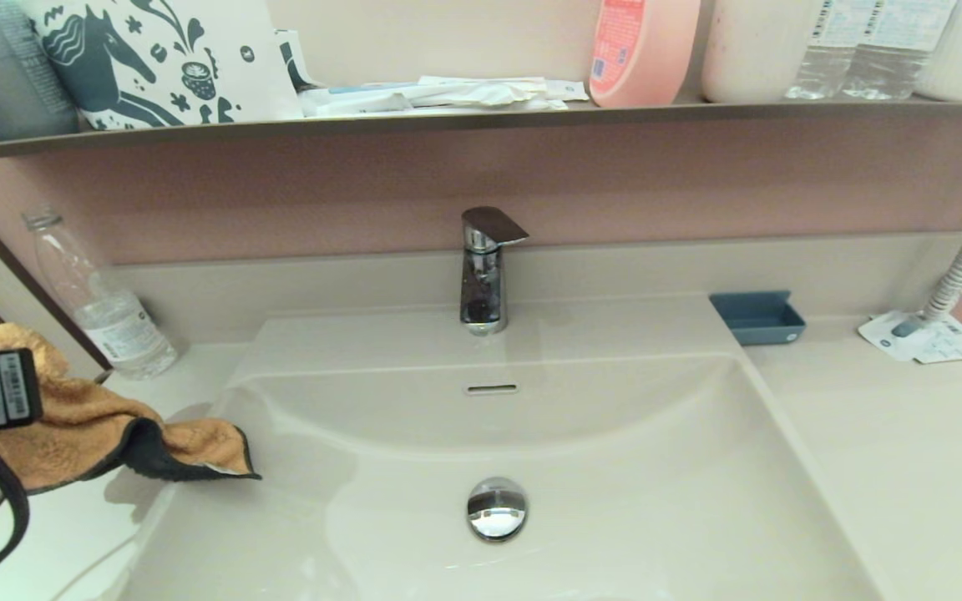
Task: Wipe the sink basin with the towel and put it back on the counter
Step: Wipe the sink
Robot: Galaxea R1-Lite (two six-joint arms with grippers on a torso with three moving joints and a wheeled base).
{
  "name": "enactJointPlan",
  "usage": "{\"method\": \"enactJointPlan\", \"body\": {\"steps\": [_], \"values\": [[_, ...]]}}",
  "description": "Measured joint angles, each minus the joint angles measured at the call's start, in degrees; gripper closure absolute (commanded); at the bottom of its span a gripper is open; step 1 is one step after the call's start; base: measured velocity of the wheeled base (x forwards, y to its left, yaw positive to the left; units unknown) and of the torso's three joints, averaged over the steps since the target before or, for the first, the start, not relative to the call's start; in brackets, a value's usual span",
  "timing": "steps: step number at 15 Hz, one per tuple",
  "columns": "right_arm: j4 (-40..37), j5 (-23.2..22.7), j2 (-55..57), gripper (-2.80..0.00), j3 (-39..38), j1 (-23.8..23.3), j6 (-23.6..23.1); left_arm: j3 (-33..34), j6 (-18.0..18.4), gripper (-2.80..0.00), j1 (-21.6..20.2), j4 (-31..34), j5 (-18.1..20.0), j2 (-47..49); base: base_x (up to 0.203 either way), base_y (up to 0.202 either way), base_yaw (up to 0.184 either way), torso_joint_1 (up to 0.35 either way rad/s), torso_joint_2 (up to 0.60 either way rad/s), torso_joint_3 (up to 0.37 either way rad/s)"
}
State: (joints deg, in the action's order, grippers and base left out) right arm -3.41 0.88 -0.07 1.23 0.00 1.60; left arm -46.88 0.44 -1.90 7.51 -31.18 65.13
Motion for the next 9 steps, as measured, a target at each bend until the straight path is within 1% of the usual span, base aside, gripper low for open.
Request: {"method": "enactJointPlan", "body": {"steps": [1,4,6,7,9], "values": [[0.0,0.0,0.0,0.00,0.0,0.0,0.0,1.7,1.3,0.00,-2.4,-1.7,1.6,-0.3,0.000,0.000,0.000,0.000,0.00,0.000],[0.0,0.0,0.0,0.00,0.0,0.0,0.0,5.5,2.7,0.00,-8.7,-3.2,5.9,-0.9,0.000,0.000,0.000,0.000,0.00,0.000],[0.0,0.0,0.0,0.00,0.0,0.0,0.0,8.2,3.1,0.00,-12.7,-3.5,11.3,-1.4,0.000,0.000,0.000,0.000,0.00,0.000],[0.0,0.0,0.0,0.00,0.0,0.0,0.0,9.2,3.0,0.00,-13.8,-4.2,14.1,-1.4,0.000,0.000,0.000,0.000,0.00,0.000],[0.0,0.0,0.0,0.00,0.0,0.0,0.0,12.3,2.1,0.00,-15.9,-7.9,21.2,-0.9,0.000,0.000,0.000,0.000,0.00,0.000]]}}
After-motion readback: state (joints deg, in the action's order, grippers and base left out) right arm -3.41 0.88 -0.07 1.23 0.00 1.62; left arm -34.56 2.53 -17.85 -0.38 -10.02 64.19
